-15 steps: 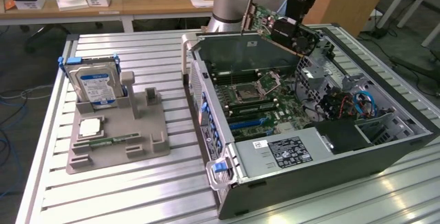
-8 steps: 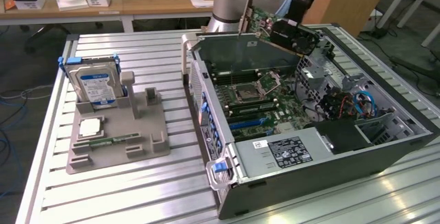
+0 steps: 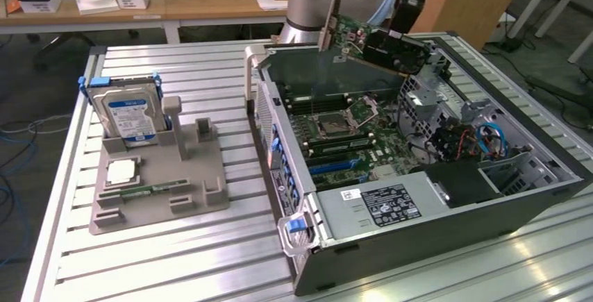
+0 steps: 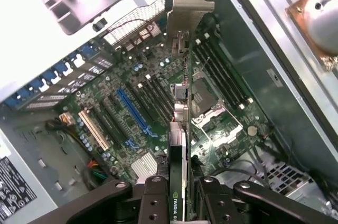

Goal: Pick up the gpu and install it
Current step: 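Insert the gpu into the slot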

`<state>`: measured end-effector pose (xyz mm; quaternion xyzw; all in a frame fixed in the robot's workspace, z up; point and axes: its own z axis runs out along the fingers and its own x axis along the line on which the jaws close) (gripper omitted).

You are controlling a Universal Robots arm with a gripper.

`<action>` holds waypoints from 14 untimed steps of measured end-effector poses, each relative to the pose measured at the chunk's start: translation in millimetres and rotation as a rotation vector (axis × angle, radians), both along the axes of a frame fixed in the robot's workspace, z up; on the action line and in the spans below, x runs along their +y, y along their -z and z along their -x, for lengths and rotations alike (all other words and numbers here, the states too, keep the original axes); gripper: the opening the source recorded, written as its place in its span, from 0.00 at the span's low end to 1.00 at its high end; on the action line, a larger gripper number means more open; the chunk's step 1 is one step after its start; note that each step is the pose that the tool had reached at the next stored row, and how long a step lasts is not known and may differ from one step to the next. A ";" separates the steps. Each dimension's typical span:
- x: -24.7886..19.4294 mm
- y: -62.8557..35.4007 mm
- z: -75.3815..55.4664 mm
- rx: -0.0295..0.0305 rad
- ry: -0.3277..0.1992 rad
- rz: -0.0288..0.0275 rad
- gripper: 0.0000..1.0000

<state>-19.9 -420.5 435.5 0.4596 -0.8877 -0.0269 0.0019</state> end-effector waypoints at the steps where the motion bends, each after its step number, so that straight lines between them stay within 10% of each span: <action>1: 0.0 0.9 0.0 -0.0012 -0.018 -0.0001 0.26; 14: -1.0 12.6 0.0 -0.0121 -0.191 -0.0002 0.26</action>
